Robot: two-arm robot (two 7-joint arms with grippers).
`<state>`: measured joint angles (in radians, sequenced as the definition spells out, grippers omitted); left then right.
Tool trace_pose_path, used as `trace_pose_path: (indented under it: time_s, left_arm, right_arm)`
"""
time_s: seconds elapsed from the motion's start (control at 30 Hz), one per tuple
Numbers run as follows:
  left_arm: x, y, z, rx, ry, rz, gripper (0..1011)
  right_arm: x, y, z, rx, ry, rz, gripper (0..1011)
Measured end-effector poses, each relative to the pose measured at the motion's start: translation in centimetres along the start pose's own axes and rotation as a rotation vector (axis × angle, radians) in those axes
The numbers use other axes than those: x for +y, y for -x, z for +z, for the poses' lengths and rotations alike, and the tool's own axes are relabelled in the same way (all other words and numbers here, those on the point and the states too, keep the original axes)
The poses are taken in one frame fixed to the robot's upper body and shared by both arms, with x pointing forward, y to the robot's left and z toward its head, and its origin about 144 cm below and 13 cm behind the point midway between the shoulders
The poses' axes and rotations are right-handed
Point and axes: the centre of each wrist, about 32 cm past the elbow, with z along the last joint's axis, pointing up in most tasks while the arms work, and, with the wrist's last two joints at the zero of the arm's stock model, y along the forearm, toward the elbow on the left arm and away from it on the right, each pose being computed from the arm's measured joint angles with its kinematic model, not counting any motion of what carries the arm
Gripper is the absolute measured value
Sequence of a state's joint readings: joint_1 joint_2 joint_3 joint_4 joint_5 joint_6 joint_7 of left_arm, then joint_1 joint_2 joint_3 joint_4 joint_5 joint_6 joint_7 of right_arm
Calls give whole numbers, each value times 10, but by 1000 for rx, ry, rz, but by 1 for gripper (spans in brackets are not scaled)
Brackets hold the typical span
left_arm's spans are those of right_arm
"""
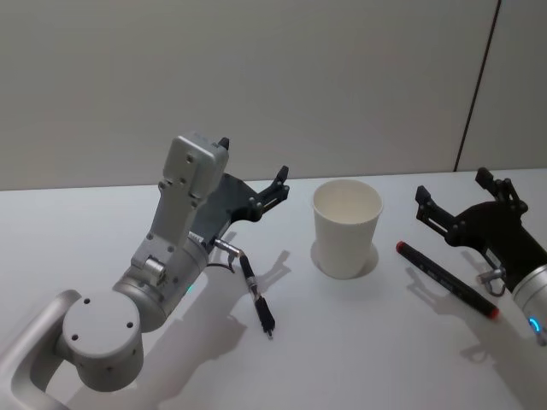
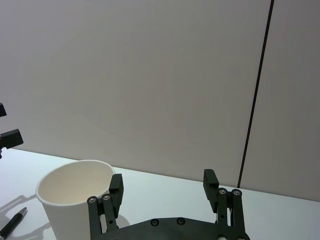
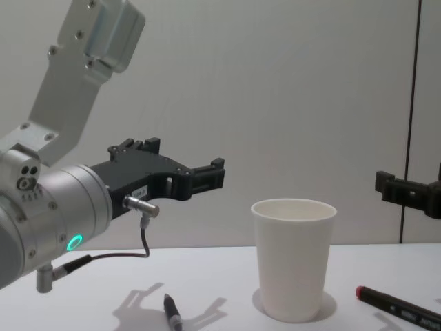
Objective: Place the pen into the pen holder.
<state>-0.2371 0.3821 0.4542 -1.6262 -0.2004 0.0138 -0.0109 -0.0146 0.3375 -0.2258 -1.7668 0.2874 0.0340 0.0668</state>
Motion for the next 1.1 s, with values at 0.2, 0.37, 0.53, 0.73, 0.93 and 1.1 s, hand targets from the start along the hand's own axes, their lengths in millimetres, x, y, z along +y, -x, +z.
trace_pose_path:
  time_s: [0.2,0.37,0.53,0.73,0.93,1.1]
  left_arm:
    - [0,0,0,0,0,0,1001]
    - [0,0,0,0,0,0,1001]
    - [0,0,0,0,0,0,1001]
    - [0,0,0,0,0,0,1001]
    - [0,0,0,0,0,0,1001]
    - [0,0,0,0,0,0,1001]
  right_arm:
    - [0,0,0,0,0,0,1001]
    - [0,0,0,0,0,0,1001]
    - [0,0,0,0,0,0,1001]
    - [0,0,0,0,0,0,1001]
    - [0,0,0,0,0,0,1001]
    - [0,0,0,0,0,0,1001]
